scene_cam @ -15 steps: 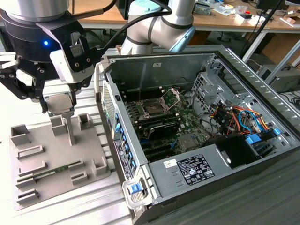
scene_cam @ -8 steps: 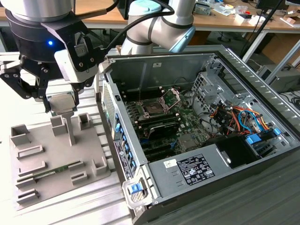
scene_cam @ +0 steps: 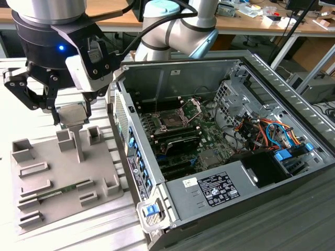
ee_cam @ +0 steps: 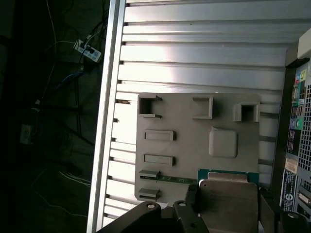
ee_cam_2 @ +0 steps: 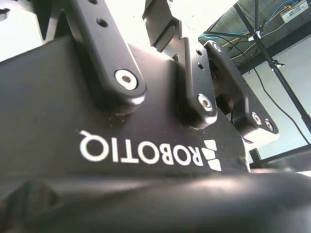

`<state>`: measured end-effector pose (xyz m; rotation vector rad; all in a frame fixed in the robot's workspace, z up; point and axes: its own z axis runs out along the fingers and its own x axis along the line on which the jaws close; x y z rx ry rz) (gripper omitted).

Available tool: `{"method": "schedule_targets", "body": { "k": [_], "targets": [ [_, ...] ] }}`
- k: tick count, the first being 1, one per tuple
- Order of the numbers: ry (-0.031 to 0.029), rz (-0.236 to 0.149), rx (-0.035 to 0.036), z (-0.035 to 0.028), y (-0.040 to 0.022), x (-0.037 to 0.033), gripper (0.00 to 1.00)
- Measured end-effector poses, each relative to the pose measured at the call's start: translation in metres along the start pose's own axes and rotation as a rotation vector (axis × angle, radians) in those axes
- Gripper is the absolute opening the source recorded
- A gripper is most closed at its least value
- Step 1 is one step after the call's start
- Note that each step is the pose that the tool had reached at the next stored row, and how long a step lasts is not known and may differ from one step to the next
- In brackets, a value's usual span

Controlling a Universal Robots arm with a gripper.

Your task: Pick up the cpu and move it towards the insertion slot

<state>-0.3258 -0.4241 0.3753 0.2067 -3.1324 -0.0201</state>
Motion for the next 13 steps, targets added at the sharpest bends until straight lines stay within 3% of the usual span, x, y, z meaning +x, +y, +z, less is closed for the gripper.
{"method": "schedule_targets", "body": {
  "k": [13],
  "targets": [
    [0.0,0.0,0.0,0.0,-0.0017,-0.0131,0.55]
  ]
}}
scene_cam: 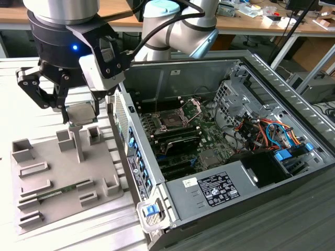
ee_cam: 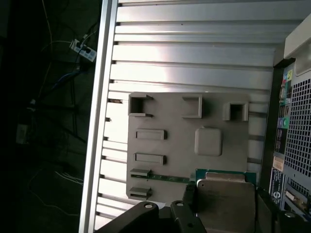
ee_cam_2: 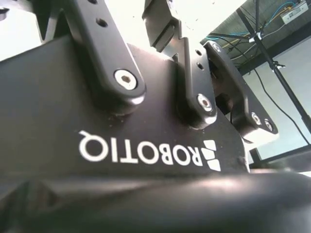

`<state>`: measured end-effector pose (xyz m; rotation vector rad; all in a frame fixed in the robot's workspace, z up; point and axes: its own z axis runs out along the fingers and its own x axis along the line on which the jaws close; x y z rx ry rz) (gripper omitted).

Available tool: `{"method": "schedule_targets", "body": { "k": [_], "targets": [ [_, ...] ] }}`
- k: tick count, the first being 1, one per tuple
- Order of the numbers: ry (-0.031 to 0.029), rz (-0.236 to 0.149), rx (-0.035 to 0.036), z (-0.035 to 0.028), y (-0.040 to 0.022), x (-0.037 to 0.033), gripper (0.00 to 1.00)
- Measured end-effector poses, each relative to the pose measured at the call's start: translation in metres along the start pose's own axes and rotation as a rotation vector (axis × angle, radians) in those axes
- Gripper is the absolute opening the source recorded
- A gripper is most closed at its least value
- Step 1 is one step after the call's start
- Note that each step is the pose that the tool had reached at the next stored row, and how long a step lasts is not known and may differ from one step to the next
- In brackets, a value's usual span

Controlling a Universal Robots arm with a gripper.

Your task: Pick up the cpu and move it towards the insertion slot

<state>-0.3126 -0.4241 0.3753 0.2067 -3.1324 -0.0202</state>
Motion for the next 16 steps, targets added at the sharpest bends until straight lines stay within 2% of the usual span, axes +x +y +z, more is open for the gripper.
{"method": "schedule_targets", "body": {
  "k": [3,6,16],
  "targets": [
    [0.0,0.0,0.0001,0.0,-0.0004,-0.0027,0.55],
    [0.0,0.0,0.0,-0.0001,-0.0022,-0.0162,0.55],
    [0.0,0.0,0.0001,-0.0001,-0.003,-0.0228,0.55]
  ]
}}
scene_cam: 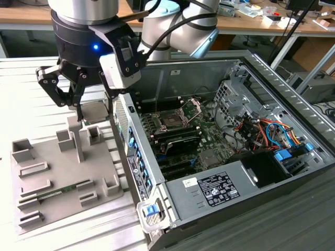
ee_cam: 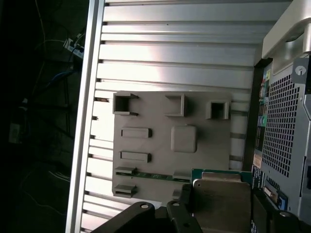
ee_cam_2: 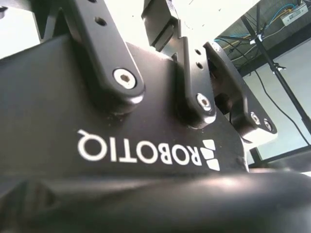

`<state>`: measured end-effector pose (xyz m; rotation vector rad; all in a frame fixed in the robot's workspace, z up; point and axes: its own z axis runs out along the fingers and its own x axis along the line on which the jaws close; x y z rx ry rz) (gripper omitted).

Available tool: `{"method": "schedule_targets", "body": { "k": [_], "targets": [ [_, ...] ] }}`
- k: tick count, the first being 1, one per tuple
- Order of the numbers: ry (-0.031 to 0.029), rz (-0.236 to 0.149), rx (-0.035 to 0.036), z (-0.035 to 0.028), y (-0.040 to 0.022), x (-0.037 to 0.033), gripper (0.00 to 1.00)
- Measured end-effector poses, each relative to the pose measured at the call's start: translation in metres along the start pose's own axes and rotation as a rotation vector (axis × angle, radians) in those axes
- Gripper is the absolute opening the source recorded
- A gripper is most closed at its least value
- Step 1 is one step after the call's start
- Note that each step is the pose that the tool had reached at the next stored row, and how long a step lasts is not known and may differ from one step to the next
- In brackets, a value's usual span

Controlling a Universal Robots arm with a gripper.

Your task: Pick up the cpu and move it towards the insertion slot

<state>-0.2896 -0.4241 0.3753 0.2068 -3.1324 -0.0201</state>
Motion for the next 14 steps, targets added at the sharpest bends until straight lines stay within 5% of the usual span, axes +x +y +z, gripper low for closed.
{"method": "schedule_targets", "body": {
  "k": [14],
  "targets": [
    [-0.0001,0.0,0.0,0.0,-0.0013,-0.0101,0.55]
  ]
}}
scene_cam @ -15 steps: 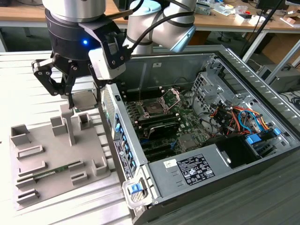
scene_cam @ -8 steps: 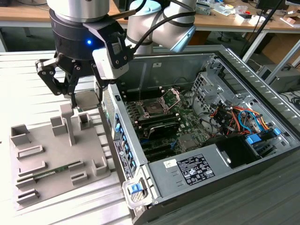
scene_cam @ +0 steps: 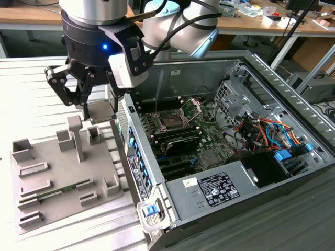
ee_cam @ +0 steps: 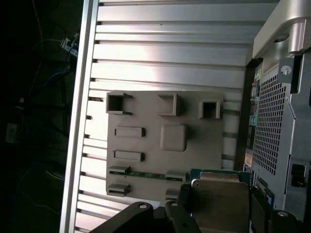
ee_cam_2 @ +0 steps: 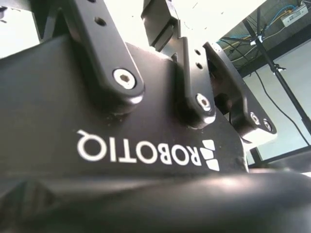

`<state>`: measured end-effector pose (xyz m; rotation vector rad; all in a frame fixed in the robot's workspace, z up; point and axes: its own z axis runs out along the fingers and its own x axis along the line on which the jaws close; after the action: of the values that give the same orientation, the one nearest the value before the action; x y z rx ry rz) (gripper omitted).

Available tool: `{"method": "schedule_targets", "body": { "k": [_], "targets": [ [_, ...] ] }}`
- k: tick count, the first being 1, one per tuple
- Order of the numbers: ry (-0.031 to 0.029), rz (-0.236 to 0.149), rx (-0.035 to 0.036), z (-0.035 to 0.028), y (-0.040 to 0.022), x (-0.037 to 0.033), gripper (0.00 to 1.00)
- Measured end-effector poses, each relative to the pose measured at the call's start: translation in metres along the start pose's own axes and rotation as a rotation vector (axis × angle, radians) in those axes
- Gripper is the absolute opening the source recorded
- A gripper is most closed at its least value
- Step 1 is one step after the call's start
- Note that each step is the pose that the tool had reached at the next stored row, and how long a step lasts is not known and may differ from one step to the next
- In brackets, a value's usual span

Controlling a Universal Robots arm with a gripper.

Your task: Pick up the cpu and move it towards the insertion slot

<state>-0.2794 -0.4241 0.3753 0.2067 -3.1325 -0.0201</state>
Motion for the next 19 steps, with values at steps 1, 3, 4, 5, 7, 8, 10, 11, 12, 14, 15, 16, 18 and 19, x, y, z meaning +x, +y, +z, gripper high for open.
{"method": "schedule_targets", "body": {
  "k": [1,3,4,5,7,8,10,11,12,14,15,16,18,19],
  "targets": [
    [0.0,0.0,0.0,0.0,-0.0001,-0.0007,0.55],
    [0.0,0.0,0.0,0.0,-0.0003,-0.0024,0.55],
    [0.0,0.0,0.0,0.0,-0.0004,-0.0032,0.55],
    [0.0001,0.0,0.0001,0.0,-0.0005,-0.0039,0.55],
    [0.0001,0.0,0.0,0.0,-0.0007,-0.0054,0.55],
    [0.0,0.0,0.0,0.0,-0.0008,-0.0061,0.55],
    [0.0001,0.0,0.0,0.0,-0.001,-0.0076,0.55],
    [0.0001,0.0,0.0,-0.0001,-0.0011,-0.0084,0.55],
    [0.0,0.0,0.0,0.0,-0.0012,-0.0093,0.55],
    [0.0001,0.0,0.0,-0.0001,-0.0015,-0.0113,0.55],
    [0.0,0.0,0.0,0.0,-0.0017,-0.0126,0.55],
    [0.0001,0.0,0.0,-0.0001,-0.0018,-0.0135,0.55],
    [0.0,0.0,0.0,-0.0001,-0.0021,-0.0155,0.55],
    [0.0,0.0,0.0,0.0,-0.0021,-0.0161,0.55]
  ]
}}
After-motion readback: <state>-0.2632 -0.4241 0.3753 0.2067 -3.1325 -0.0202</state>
